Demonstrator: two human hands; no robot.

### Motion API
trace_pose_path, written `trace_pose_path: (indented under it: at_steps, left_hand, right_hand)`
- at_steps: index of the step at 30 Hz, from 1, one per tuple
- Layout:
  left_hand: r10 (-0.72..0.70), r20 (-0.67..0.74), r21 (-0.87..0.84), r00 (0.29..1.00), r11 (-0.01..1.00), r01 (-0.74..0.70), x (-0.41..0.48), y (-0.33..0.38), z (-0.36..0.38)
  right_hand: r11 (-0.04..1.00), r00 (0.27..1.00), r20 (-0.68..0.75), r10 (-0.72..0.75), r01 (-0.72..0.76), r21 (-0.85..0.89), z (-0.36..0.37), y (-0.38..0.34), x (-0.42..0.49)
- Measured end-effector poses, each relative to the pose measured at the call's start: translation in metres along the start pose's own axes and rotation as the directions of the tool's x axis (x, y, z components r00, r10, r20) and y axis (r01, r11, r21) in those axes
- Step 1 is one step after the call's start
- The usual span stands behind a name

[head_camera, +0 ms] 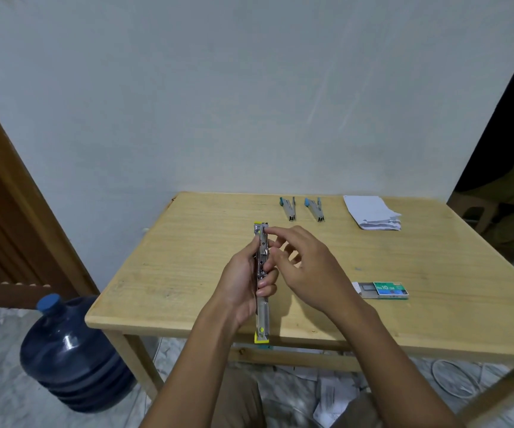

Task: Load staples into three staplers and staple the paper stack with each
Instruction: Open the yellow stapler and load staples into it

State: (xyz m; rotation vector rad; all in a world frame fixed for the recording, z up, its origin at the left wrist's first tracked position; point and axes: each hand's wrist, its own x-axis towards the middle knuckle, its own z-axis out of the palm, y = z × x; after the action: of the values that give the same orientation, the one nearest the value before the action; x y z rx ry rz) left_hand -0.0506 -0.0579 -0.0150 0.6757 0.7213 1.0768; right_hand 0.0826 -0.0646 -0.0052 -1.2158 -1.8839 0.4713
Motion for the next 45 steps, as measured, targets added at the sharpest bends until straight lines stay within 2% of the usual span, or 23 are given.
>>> trace_pose_path:
  at_steps: [11,16,25,34,38,41,45]
  left_hand:
    - [-0.030,-0.022,0.044,0.999,0.999,0.031,0.000,-0.009,0.001]
    - [-0.038,-0.033,-0.010,0.999,0.999,0.038,-0.002,-0.010,0.003]
    - [-0.105,-0.139,-0.027,0.985,0.994,0.102,-0.001,-0.016,0.004]
    - [-0.114,-0.152,-0.110,0.982,0.989,0.097,0.001,-0.012,-0.001]
    - [-0.097,-0.163,-0.121,0.982,0.990,0.077,0.003,-0.008,-0.001]
    - [-0.113,-0.172,-0.048,0.979,0.993,0.107,0.002,-0.011,-0.003]
    - [-0.149,-0.111,-0.078,0.983,0.987,0.141,-0.001,-0.017,-0.002]
  right_hand:
    - [0.997,0.998,-0.058,-0.028,0.024,-0.070,0.002,0.005,-0.006]
    - [0.995,0.993,-0.091,-0.069,0.063,-0.075,0.009,0.005,-0.009]
    - [0.994,0.982,-0.154,-0.105,0.102,-0.029,0.015,0.009,-0.020]
    - [0.953,0.925,-0.228,-0.304,0.291,-0.088,0.020,0.016,-0.033]
    - [0.928,0.903,-0.210,-0.374,0.362,-0.093,0.027,0.019,-0.039]
    - [0.952,0.932,-0.204,-0.301,0.306,-0.006,0.026,0.017,-0.041]
    - [0.997,0.988,-0.148,-0.047,0.056,0.058,0.022,0.007,-0.034]
